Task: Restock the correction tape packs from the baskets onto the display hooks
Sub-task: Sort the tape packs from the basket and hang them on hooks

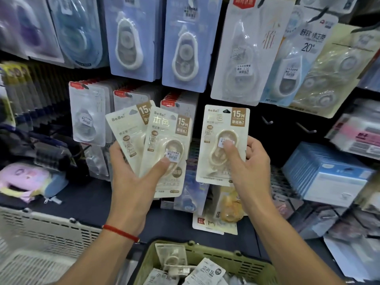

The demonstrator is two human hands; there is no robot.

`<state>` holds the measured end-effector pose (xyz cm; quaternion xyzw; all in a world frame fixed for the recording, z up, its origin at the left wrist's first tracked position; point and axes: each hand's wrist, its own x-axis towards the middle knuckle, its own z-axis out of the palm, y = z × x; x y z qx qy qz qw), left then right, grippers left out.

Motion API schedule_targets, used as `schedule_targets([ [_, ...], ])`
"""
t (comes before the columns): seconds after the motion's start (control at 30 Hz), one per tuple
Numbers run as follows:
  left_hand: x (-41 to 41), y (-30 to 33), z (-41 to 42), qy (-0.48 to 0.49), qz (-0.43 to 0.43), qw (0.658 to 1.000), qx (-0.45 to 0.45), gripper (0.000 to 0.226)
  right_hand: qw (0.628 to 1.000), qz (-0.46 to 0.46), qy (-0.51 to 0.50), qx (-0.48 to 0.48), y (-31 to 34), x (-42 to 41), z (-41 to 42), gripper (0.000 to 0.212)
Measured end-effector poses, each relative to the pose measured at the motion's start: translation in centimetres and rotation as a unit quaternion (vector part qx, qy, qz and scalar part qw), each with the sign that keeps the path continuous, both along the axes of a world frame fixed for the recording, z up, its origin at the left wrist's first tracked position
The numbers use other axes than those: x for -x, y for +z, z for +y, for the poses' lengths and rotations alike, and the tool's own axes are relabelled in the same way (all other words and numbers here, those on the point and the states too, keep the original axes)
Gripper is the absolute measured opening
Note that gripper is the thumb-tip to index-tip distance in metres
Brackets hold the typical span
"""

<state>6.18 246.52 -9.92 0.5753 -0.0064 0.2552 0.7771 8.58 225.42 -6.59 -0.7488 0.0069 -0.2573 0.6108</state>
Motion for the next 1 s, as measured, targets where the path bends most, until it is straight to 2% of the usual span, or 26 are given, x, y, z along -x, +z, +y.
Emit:
schedule_targets([
  [0.13, 0.1, 0.0, 0.0, -0.002, 0.001, 1.000, 0.013, 0.074, 1.000, 0.007, -0.002, 0.009, -0.2, -1.0, -0.4, 0.041],
  [0.23, 0.0, 0.1, 0.0, -0.006, 0.006, 1.000, 0.020, 0.073, 0.999, 0.013, 0.010, 0.048, -1.3, -2.5, -0.7, 0.036],
  [0.37, -0.3, -0.3, -0.1, -0.032, 0.024, 0.999, 0.025, 0.069, 0.993, 0.002, -0.040, 0.110, -2.2, -8.1, -0.9, 0.031],
  [0.5, -0.6, -0.4, -0.2, -0.064, 0.044, 0.996, 0.039, 0.065, 0.985, 0.072, -0.075, 0.141, -1.1, -14.0, -1.5, 0.045],
  [0.6, -0.5, -0.3, -0.3, -0.087, 0.052, 0.993, 0.053, 0.067, 0.969, 0.133, -0.082, 0.194, -1.0, -15.1, -2.0, 0.056],
  [0.67, -0.4, -0.2, -0.3, -0.092, 0.044, 0.993, 0.055, 0.070, 0.965, 0.133, -0.088, 0.206, -1.2, -13.8, -1.8, 0.051],
  [0.77, -0.2, -0.3, -0.6, -0.096, 0.026, 0.994, 0.047, 0.078, 0.986, 0.067, 0.011, 0.149, -2.2, -8.9, -0.9, 0.028],
  [0.87, -0.1, -0.6, -1.3, -0.105, 0.025, 0.993, 0.046, 0.084, 0.975, 0.060, 0.183, 0.108, -2.6, -2.8, 0.3, 0.040],
  [0.93, -0.1, -0.7, -1.8, -0.113, 0.023, 0.992, 0.042, 0.086, 0.970, 0.062, 0.217, 0.086, -2.8, -0.4, 0.8, 0.034],
  [1.0, 0.0, -0.8, -2.3, -0.120, 0.020, 0.992, 0.037, 0.083, 0.976, 0.054, 0.204, 0.047, -2.8, 0.6, 0.8, 0.029],
])
